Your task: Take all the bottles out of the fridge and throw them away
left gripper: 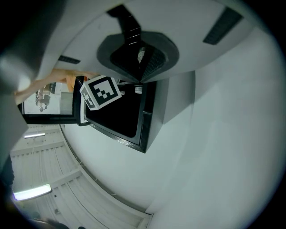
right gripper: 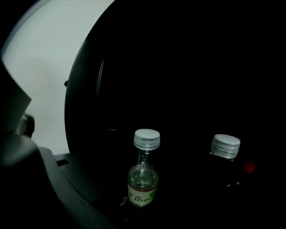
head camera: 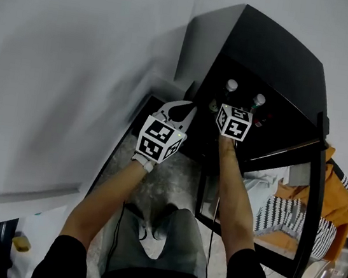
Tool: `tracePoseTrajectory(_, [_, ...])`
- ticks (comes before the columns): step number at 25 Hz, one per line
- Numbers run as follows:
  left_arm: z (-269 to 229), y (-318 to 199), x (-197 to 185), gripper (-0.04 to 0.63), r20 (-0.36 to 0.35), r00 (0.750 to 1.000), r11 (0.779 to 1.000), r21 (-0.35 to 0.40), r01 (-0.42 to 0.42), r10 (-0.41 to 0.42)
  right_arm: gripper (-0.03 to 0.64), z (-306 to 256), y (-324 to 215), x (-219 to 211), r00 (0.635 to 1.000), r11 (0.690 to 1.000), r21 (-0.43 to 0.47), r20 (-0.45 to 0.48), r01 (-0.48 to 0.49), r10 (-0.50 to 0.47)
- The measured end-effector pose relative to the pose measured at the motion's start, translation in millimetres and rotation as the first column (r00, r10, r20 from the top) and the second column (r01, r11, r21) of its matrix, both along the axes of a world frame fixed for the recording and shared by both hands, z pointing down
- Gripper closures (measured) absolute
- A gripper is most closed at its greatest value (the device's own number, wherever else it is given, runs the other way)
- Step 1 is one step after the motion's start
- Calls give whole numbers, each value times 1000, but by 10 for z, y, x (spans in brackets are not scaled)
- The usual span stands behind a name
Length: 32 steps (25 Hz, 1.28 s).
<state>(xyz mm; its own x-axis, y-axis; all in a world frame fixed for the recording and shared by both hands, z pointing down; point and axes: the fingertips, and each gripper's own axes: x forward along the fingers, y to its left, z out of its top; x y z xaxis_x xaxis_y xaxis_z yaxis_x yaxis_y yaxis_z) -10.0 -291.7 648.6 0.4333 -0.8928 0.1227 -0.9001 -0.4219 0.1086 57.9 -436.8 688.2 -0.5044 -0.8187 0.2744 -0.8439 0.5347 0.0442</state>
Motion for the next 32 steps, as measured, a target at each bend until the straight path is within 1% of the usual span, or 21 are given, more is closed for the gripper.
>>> tracePoseTrajectory(5, [16,-97,-31,588,1,1000,1000,11,-1,1,359,4,-128,-45,1000,1000,7,3,-2,2])
tracePoseTrajectory(8, [29,-118,-57,588,3,1000,1000,10,-1,1,361,6,-190,-32,1000,1000,11,1,-21,21])
tracePoseTrajectory(9, [33,-122,-69,588,4,1000,1000,9,0,0,372,4,-199,-23,1000,1000,12,0,-27,27])
tracePoseTrajectory(10, [38,-125,-84,588,3,1000,1000,8,1,-1,405,3,-201,-14,1000,999,13,-2,-31,31])
tracePoseTrajectory(11, [42,-130,-99,588,3,1000,1000,7,2,-2,413,4,-200,-9,999,999,13,-4,-31,31])
tracePoseTrajectory(16, [-15,-138,-195,588,-6,1000,1000,-4,18,-18,416,-77,-130,6,1000,1000,16,-9,-25,25])
tracePoseTrajectory(20, [-176,-66,-245,588,-17,1000,1000,-21,24,-24,416,-208,95,55,1000,1000,-1,-4,-23,23])
tracePoseTrajectory(25, [-523,117,-239,588,-18,1000,999,-34,18,-18,416,-435,483,152,1000,999,-33,-13,-14,13])
tracePoseTrajectory(32, [-1041,522,-179,588,-9,1000,997,-74,5,-6,416,-1058,1206,184,1000,997,-73,-12,12,-13])
